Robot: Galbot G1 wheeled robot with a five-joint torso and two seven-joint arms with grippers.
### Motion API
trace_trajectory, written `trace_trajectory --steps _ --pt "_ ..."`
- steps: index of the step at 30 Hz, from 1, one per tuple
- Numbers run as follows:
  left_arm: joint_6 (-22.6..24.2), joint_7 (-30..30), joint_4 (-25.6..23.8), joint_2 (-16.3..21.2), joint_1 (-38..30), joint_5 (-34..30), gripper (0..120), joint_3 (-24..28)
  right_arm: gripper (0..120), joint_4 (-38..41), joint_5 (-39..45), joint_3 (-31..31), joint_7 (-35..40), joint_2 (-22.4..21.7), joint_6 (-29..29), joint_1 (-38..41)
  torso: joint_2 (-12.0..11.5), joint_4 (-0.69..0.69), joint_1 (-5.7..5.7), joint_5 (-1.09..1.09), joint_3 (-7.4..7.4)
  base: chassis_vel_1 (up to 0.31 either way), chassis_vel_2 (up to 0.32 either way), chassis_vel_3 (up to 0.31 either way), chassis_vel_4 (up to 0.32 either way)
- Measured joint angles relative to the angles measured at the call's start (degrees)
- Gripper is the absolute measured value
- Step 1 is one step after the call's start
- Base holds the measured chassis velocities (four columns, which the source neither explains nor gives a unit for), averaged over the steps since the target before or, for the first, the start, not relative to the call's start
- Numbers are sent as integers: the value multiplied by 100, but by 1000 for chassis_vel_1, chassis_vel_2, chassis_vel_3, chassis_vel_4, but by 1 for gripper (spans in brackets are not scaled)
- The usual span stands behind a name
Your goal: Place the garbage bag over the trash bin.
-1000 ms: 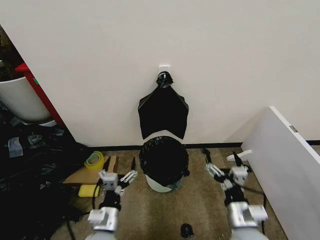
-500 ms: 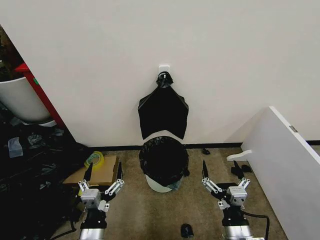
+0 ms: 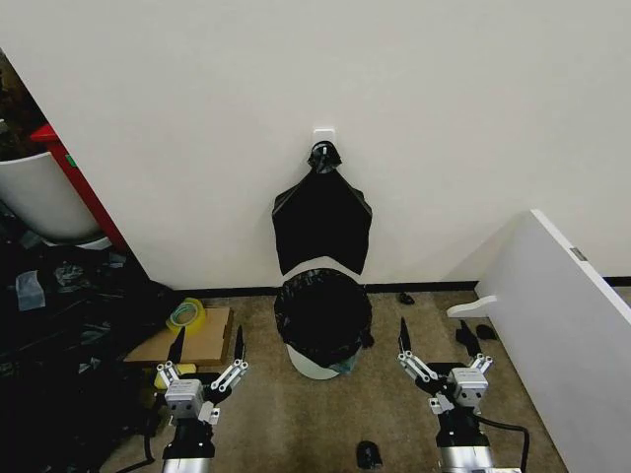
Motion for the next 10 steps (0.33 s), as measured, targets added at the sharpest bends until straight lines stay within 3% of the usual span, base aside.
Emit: trace_trajectory --steps 10 --pt "-6 -49 121 -32 -14 64 100 69 100 16 20 -46 -20 -26 -91 -1 0 0 0 0 0 0 0 0 0"
